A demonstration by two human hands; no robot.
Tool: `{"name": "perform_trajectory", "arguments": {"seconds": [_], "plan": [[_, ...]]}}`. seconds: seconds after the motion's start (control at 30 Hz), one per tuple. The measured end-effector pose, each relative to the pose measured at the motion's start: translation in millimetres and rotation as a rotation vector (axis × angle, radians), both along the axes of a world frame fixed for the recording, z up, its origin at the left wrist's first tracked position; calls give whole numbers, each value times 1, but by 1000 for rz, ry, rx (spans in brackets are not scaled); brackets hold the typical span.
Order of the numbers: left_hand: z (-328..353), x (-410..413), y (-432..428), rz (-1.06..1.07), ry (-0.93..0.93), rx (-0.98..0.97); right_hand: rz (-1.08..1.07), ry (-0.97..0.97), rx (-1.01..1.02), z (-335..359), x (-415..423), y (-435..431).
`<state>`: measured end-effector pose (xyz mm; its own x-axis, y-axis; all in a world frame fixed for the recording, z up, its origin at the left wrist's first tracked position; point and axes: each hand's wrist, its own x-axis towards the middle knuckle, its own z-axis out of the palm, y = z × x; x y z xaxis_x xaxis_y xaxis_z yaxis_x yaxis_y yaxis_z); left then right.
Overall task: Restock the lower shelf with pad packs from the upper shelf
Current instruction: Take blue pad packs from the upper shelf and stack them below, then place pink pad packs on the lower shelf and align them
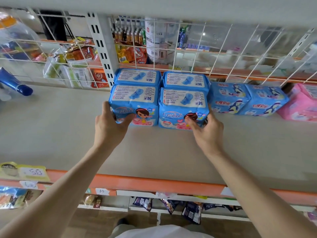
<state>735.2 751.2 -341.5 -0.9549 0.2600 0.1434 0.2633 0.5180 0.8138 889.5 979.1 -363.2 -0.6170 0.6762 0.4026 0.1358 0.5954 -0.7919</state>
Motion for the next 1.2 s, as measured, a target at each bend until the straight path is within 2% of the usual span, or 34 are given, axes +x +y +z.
{"name": "perform_trajectory", "arguments": {"seconds": [0.13, 0.27, 0.37, 0.57, 0.77, 0.9, 0.97, 1.03, 1.13, 1.2], "plan": [[4, -6, -7, -28, -14, -13, 39, -7, -62, 3, 5, 6], [6, -25, -14, -110, -154, 116, 96, -23, -156, 10, 10, 20], [8, -34, -7, -186, -111, 56, 127, -51, -133, 8, 7, 20], [0, -42, -6, -221, -147, 97, 135, -3, -228, -1, -5, 15], [1, -41, -8, -266, -143, 107, 161, -69, -224, 7, -2, 20], [3, -39, -14, -296, -191, 284, 131, -76, -184, 14, 12, 15], [3, -31, -18, -243, -75, 287, 62, -65, -98, 13, 21, 10], [4, -21, -19, -190, 127, 216, 44, -55, 24, 10, 26, 9], [-8, -15, -14, -229, 421, 164, 2, -39, 129, 9, 25, 1], [-15, -17, -8, -208, 466, 142, -51, -47, 147, 10, 21, -6]]}}
